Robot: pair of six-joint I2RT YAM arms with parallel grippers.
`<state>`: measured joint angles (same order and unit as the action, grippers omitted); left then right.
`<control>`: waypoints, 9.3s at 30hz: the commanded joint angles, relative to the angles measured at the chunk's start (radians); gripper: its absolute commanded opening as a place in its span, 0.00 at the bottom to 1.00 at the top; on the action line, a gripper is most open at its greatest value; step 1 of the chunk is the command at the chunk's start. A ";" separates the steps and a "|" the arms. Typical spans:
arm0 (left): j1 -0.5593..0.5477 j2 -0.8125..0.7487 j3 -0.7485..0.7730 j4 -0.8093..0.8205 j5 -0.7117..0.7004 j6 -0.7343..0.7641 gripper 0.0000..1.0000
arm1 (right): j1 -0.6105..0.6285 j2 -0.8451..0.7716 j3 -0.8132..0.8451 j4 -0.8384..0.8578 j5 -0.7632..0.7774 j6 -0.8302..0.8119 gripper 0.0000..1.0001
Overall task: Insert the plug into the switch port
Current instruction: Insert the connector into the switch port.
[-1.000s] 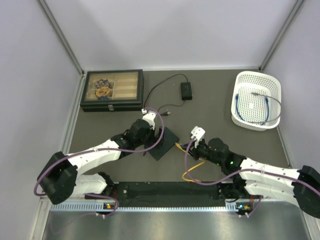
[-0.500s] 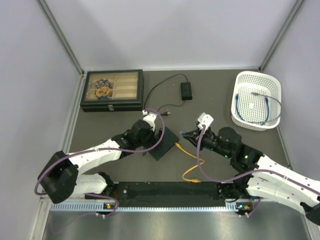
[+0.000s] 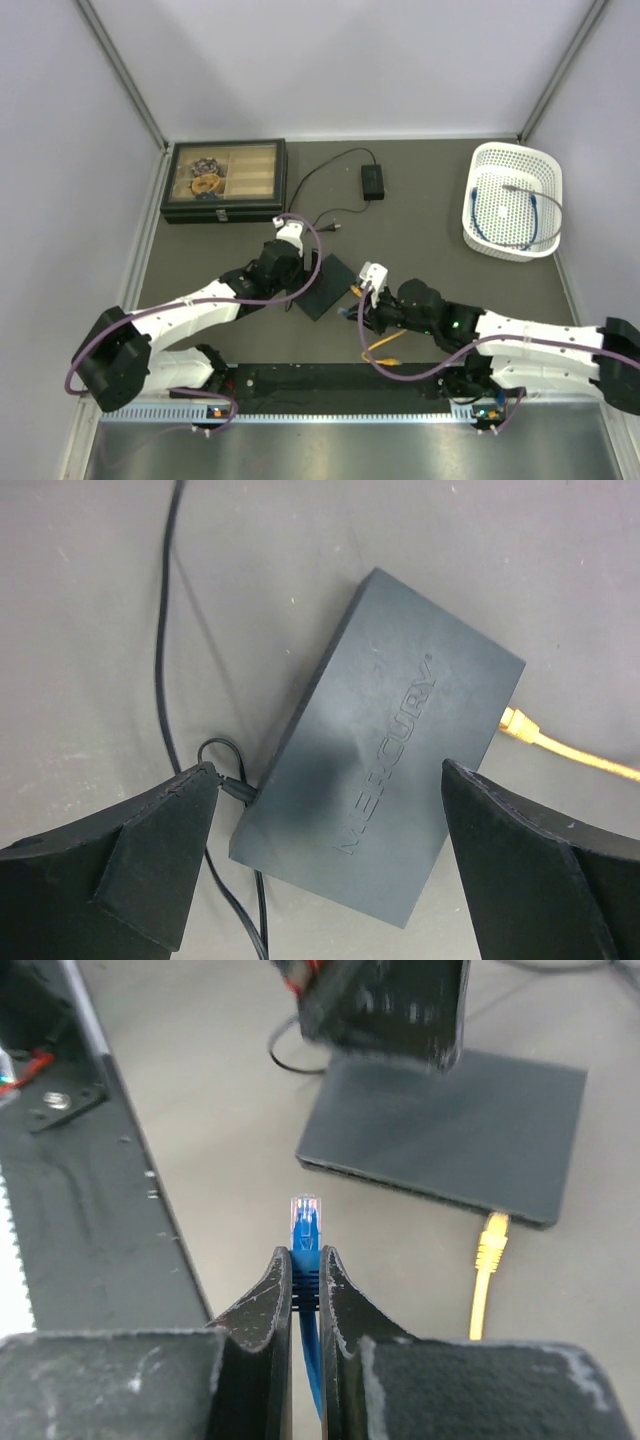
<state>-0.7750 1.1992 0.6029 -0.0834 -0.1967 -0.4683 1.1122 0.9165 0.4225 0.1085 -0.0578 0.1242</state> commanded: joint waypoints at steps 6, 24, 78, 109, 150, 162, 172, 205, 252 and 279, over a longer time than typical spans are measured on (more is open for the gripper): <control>0.002 0.011 -0.005 0.065 0.028 -0.029 0.96 | 0.003 0.325 -0.177 0.575 0.213 0.026 0.00; 0.005 0.161 0.044 0.132 0.097 -0.018 0.91 | -0.109 0.575 -0.180 0.883 0.124 -0.103 0.00; -0.026 0.209 -0.012 0.229 0.175 -0.234 0.80 | 0.000 0.642 -0.106 0.907 0.332 -0.092 0.00; -0.167 0.381 0.015 0.306 0.307 -0.309 0.68 | 0.015 0.621 0.032 0.882 0.314 -0.297 0.00; -0.307 0.421 0.049 0.309 0.409 -0.322 0.64 | -0.032 0.639 0.184 0.987 0.161 -0.373 0.00; -0.084 0.364 0.138 0.125 0.175 -0.098 0.71 | -0.060 0.639 0.055 0.899 0.161 -0.310 0.01; 0.005 0.349 0.158 0.122 0.149 -0.073 0.72 | -0.058 0.598 0.007 0.844 0.173 -0.262 0.34; 0.023 0.350 0.149 0.146 0.166 -0.107 0.72 | -0.365 0.387 -0.225 0.766 -0.201 -0.054 0.49; 0.016 0.361 0.090 0.183 0.229 -0.175 0.69 | -0.282 0.625 -0.110 0.919 -0.068 -0.104 0.00; 0.191 -0.096 0.089 0.135 -0.021 0.000 0.99 | -0.376 0.128 0.008 0.182 0.166 -0.097 0.71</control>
<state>-0.5892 1.2148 0.7925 0.0162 -0.1551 -0.4969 0.7734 1.1446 0.3649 0.4999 0.0124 -0.0021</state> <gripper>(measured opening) 0.987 0.689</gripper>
